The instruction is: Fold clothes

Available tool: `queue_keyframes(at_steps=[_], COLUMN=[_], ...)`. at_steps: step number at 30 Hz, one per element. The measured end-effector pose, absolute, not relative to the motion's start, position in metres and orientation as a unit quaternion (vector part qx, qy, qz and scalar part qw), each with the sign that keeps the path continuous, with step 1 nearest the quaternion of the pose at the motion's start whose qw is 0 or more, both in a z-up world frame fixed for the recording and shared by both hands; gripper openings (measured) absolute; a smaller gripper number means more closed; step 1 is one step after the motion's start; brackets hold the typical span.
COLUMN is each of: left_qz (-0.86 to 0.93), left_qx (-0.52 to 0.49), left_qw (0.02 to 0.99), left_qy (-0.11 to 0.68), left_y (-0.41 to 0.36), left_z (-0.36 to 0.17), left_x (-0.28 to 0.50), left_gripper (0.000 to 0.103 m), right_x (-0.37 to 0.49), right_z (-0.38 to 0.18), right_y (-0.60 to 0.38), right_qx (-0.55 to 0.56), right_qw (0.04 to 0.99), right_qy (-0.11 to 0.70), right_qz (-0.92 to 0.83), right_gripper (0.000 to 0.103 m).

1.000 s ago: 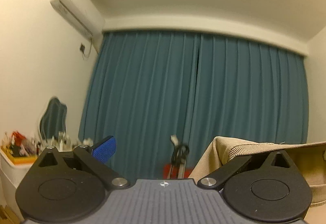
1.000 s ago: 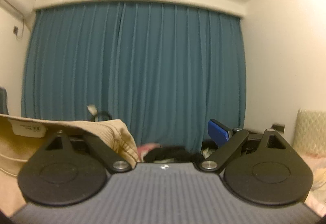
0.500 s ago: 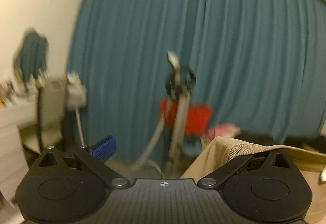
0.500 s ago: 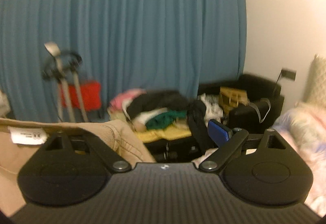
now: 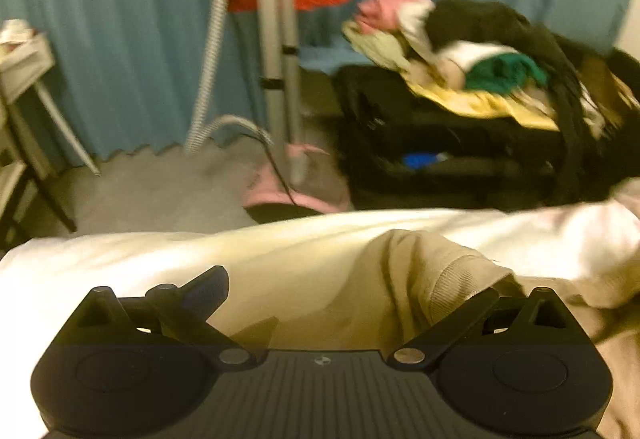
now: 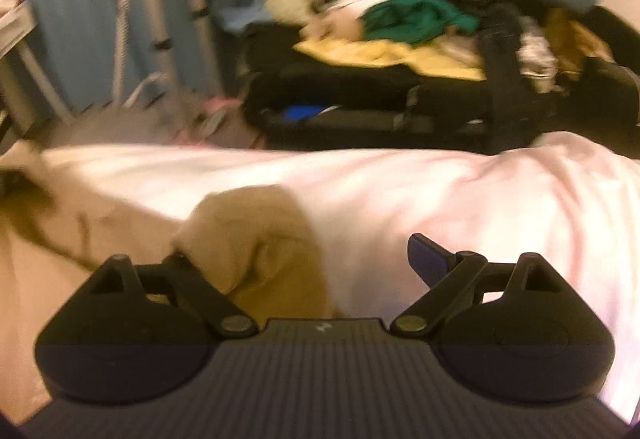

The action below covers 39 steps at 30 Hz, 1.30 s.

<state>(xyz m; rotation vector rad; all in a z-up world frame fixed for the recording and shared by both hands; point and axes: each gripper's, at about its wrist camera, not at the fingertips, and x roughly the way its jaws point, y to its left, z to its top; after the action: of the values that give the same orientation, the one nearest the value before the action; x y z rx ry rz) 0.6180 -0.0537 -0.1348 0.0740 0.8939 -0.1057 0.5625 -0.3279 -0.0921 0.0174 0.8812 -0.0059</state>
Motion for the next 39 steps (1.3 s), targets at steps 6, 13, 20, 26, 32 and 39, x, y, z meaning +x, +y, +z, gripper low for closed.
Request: queue_keyframes(at_steps=[6, 13, 20, 26, 32, 39], left_qz=[-0.087, -0.076, -0.092, -0.101, -0.090, -0.085], left_qx=[0.069, 0.034, 0.014, -0.002, -0.022, -0.046], left_qw=[0.898, 0.939, 0.962, 0.968, 0.970, 0.968], left_qy=[0.426, 0.334, 0.255, 0.229, 0.225, 0.232], left_y=[-0.057, -0.050, -0.057, -0.069, -0.075, -0.071], left_z=[-0.094, -0.039, 0.003, 0.015, 0.028, 0.027], left_x=[0.586, 0.468, 0.293, 0.182, 0.131, 0.115], left_gripper=[0.103, 0.103, 0.103, 0.103, 0.103, 0.103], right_x=[0.527, 0.420, 0.270, 0.170, 0.107, 0.078], right_z=[-0.055, -0.012, 0.022, 0.041, 0.047, 0.024], right_y=[-0.316, -0.299, -0.272, -0.260, -0.263, -0.280], right_qx=[0.054, 0.077, 0.090, 0.105, 0.132, 0.151], right_qw=[0.918, 0.944, 0.962, 0.968, 0.972, 0.975], right_qy=[0.393, 0.322, 0.257, 0.228, 0.196, 0.163], right_qz=[0.017, -0.005, -0.007, 0.007, 0.005, 0.000], right_gripper=[0.092, 0.092, 0.092, 0.092, 0.092, 0.092])
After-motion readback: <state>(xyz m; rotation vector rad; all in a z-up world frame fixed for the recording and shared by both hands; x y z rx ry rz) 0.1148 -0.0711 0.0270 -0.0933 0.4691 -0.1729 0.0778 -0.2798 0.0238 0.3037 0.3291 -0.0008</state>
